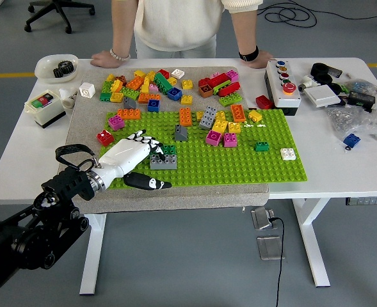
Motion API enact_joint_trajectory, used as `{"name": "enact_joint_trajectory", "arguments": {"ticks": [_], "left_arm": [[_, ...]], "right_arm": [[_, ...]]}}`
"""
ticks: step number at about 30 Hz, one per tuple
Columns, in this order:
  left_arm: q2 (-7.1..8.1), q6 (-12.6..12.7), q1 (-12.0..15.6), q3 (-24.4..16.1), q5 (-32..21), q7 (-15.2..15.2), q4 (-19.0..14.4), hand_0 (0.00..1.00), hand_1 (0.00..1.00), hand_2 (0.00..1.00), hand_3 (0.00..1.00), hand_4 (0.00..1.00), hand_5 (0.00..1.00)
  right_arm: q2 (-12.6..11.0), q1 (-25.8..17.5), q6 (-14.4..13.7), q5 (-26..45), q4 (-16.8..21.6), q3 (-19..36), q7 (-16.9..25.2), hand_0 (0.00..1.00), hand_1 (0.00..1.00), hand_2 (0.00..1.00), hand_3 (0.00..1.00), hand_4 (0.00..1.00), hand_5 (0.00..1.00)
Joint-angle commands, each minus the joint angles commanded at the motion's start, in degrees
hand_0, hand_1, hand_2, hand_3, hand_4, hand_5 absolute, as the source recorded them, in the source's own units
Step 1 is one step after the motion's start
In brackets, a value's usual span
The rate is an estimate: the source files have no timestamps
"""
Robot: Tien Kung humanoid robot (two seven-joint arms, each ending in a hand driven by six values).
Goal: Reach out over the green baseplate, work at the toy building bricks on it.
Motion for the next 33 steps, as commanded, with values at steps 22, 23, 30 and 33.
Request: {"name": "enact_joint_trajectory", "arguments": {"ticks": [22,23,30,33], "left_arm": [[-0.06,-0.3,1.0,1.5,2.6,0.6,0.8,0.998,0.931,0.885,0.624,0.998,0.749],[-0.06,-0.3,1.0,1.5,2.6,0.6,0.9,0.998,0.931,0.885,0.624,0.998,0.749],[0.39,-0.8,2.2,0.7,3.0,0.7,-0.4,0.998,0.931,0.882,0.621,0.998,0.748],[0.53,-1.0,2.5,0.4,3.1,0.8,-0.9,0.998,0.93,0.881,0.62,0.998,0.745]], "right_arm": [[0.0,0.0,0.0,0.0,0.0,0.0,0.0,0.745,0.641,0.683,0.63,0.809,0.518],[0.0,0.0,0.0,0.0,0.0,0.0,0.0,0.745,0.641,0.683,0.63,0.809,0.518],[0.0,-0.2,0.0,-0.2,0.0,0.1,-0.1,0.745,0.641,0.683,0.629,0.809,0.519],[0.0,-0.2,0.0,-0.3,0.0,0.2,-0.1,0.746,0.641,0.683,0.629,0.808,0.518]]}}
